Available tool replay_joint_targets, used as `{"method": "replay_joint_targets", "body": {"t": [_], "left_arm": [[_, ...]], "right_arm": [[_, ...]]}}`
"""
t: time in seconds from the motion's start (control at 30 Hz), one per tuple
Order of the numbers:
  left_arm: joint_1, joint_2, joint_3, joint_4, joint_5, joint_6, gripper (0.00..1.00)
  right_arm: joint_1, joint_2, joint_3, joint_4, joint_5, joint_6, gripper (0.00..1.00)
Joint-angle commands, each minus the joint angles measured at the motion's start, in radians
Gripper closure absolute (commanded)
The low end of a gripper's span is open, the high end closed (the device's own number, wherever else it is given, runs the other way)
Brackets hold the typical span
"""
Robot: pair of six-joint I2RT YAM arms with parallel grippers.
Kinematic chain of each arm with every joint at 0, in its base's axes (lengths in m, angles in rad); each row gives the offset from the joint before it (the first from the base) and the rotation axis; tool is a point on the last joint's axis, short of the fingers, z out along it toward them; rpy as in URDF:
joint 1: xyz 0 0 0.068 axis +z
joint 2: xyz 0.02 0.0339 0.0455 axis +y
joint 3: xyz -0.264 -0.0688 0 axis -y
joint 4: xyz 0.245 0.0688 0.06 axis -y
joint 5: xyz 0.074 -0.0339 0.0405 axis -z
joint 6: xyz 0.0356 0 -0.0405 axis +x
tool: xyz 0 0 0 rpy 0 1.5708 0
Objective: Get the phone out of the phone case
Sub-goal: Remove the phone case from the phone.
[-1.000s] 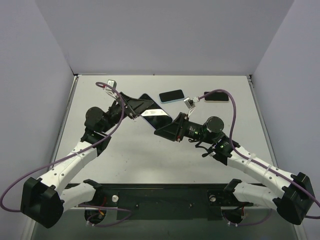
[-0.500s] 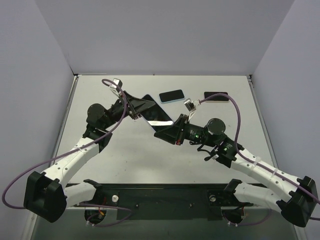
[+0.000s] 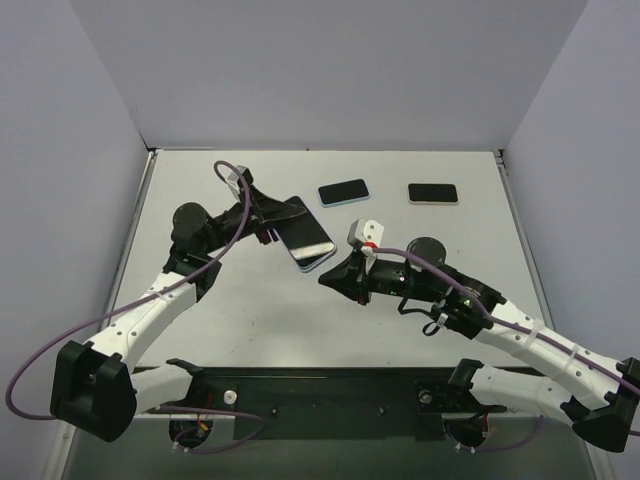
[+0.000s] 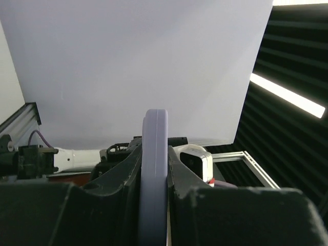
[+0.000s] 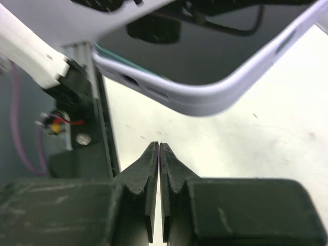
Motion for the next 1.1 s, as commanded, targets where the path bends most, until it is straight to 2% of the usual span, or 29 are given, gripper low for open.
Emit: {"method": "replay_joint_targets", "body": {"t": [0.0, 0.13, 0.2, 0.23, 0.27, 0.3, 0.37, 0.4, 0.47, 0.57, 0.77, 0.97, 1.07], "left_arm": [[0.005, -0.040, 0.051, -0.056, 0.044, -0.084, 1.00], [0.009, -0.074, 0.033, -0.069, -0.022, -0.021, 1.00], [0.011, -0.081, 0.033, -0.067, -0.055, 0.036, 1.00], [0.015, -0.074, 0.036, -0.070, -0.056, 0.057, 1.00], [0.023, -0.072, 0.040, -0.070, -0.057, 0.095, 1.00], [0.028, -0.066, 0.042, -0.058, -0.057, 0.116, 1.00], [0.040, -0.066, 0.065, -0.061, -0.056, 0.201, 1.00], [0.044, -0.065, 0.073, -0.075, -0.048, 0.279, 1.00], [0.048, -0.060, 0.105, -0.128, -0.034, 0.402, 1.00], [0.049, -0.037, 0.152, -0.167, 0.000, 0.531, 1.00], [0.048, 0.032, 0.177, -0.038, 0.121, 0.487, 1.00], [0.046, 0.018, 0.203, -0.082, 0.162, 0.541, 1.00], [0.046, 0.004, 0.218, -0.118, 0.162, 0.564, 1.00]], "right_arm": [[0.009, -0.005, 0.044, -0.053, 0.153, -0.234, 1.00], [0.005, 0.009, 0.058, -0.013, 0.176, -0.107, 1.00], [-0.001, 0.009, 0.061, -0.039, 0.171, 0.000, 0.95], [-0.015, -0.006, 0.043, -0.039, 0.177, 0.090, 0.80], [-0.038, -0.026, 0.014, -0.039, 0.170, 0.189, 0.70], [-0.049, -0.032, 0.003, -0.044, 0.167, 0.238, 0.53], [-0.090, -0.057, -0.015, -0.093, 0.129, 0.347, 0.41], [-0.125, -0.071, -0.020, -0.110, 0.057, 0.398, 0.33], [-0.184, -0.089, -0.008, -0.137, -0.053, 0.465, 0.33], [-0.236, -0.117, 0.012, -0.139, -0.183, 0.515, 0.40], [-0.278, -0.054, 0.086, -0.131, -0.349, 0.562, 0.42], [-0.278, 0.035, 0.104, -0.015, -0.415, 0.634, 0.48], [-0.278, 0.067, 0.116, -0.010, -0.428, 0.628, 0.57]]}}
